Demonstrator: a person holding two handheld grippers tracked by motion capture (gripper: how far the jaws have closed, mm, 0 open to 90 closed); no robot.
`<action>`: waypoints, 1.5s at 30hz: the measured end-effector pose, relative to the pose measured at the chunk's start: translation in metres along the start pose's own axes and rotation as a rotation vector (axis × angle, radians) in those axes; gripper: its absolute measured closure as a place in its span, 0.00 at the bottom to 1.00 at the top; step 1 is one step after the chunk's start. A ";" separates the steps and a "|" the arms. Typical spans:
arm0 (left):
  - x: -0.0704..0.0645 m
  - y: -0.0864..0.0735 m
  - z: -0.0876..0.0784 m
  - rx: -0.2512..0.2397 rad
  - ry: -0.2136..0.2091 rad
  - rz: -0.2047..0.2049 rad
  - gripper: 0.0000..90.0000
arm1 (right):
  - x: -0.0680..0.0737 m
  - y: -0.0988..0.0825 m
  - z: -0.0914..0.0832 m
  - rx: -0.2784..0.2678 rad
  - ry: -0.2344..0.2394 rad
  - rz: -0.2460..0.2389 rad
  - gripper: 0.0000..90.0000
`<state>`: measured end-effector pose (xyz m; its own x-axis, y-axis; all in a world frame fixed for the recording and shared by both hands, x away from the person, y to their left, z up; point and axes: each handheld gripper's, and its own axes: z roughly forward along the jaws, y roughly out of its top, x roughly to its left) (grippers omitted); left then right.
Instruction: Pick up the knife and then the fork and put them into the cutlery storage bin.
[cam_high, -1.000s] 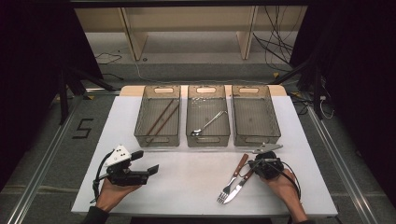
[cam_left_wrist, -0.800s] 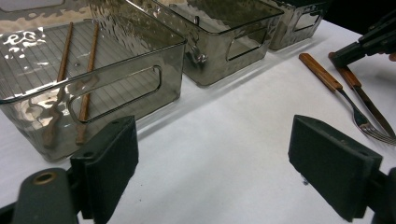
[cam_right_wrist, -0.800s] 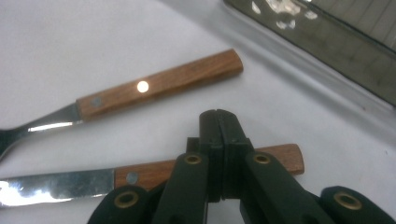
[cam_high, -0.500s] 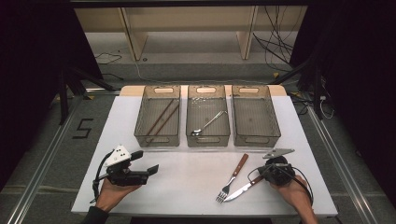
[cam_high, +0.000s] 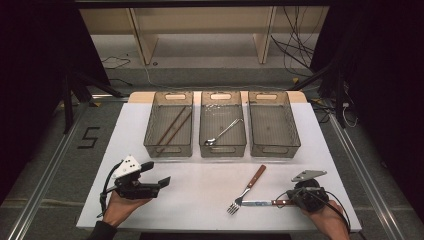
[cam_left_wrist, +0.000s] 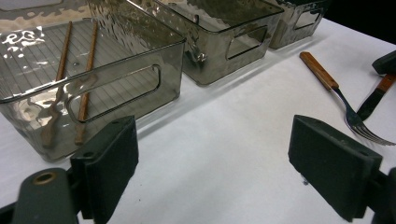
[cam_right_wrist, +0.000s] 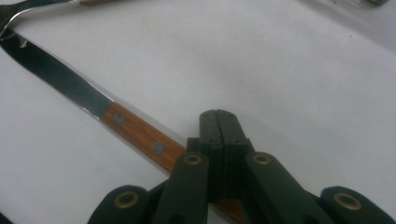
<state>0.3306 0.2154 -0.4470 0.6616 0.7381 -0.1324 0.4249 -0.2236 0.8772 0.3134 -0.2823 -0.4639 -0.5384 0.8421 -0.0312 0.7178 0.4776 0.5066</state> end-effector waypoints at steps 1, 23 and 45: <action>0.000 0.000 0.000 0.000 0.001 0.000 0.17 | 0.000 -0.002 -0.001 0.005 0.001 -0.001 1.00; 0.001 0.000 0.000 -0.010 0.001 -0.003 0.17 | 0.016 0.024 -0.007 0.143 0.148 -0.271 0.36; 0.001 0.000 0.000 -0.008 0.000 0.000 0.17 | 0.026 0.032 0.007 0.293 0.130 -0.375 0.65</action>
<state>0.3313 0.2155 -0.4468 0.6617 0.7380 -0.1326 0.4198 -0.2181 0.8810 0.3261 -0.2435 -0.4547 -0.8208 0.5693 -0.0474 0.5479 0.8080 0.2165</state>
